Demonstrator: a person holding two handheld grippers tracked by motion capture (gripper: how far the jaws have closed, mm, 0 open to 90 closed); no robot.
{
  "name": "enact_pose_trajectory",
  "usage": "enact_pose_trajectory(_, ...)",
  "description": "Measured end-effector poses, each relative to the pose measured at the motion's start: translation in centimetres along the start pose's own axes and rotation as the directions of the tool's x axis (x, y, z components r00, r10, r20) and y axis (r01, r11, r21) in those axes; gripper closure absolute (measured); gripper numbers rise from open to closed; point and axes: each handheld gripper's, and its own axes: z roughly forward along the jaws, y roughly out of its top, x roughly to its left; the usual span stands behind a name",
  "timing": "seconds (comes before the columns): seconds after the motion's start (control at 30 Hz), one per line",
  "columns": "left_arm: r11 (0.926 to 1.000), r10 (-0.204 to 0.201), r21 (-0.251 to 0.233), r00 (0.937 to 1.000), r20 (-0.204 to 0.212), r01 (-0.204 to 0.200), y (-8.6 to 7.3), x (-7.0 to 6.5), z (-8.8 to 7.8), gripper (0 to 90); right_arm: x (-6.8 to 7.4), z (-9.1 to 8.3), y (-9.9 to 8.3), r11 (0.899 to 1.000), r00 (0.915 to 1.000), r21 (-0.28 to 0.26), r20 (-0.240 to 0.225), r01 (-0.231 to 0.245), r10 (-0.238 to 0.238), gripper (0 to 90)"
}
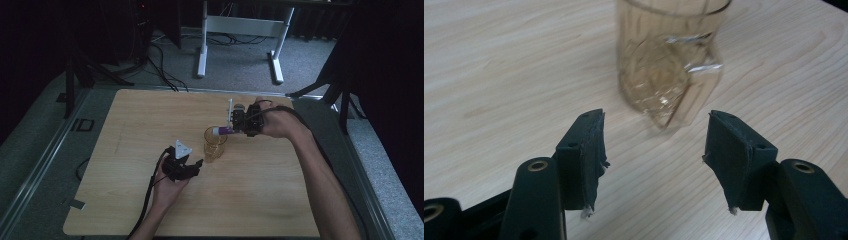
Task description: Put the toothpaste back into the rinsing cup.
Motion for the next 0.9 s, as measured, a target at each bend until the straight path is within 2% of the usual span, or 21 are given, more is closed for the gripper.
enact_pose_trajectory(0.47, 0.9992, 0.038, 0.011, 0.9990, 0.023, -0.038, 0.9, -1.3, 1.5, 44.8, 0.0, 0.5, 1.3, 0.999, 0.9998, 0.030, -0.011, 0.017, -0.016, 73.2)
enact_pose_trajectory(0.6, 0.9993, 0.037, 0.006, 0.9989, 0.030, -0.037, 1.0, -1.5, 1.7, 44.8, 0.0, 0.6, 1.7, 0.998, 0.9997, 0.051, -0.011, 0.024, -0.023, 73.1)
enact_pose_trajectory(0.9, 0.9991, 0.041, 0.003, 0.9989, 0.022, -0.041, 1.4, -1.9, 2.4, 48.7, -0.1, 0.9, 2.2, 0.998, 0.9995, 0.061, -0.015, 0.029, -0.028, 73.1)
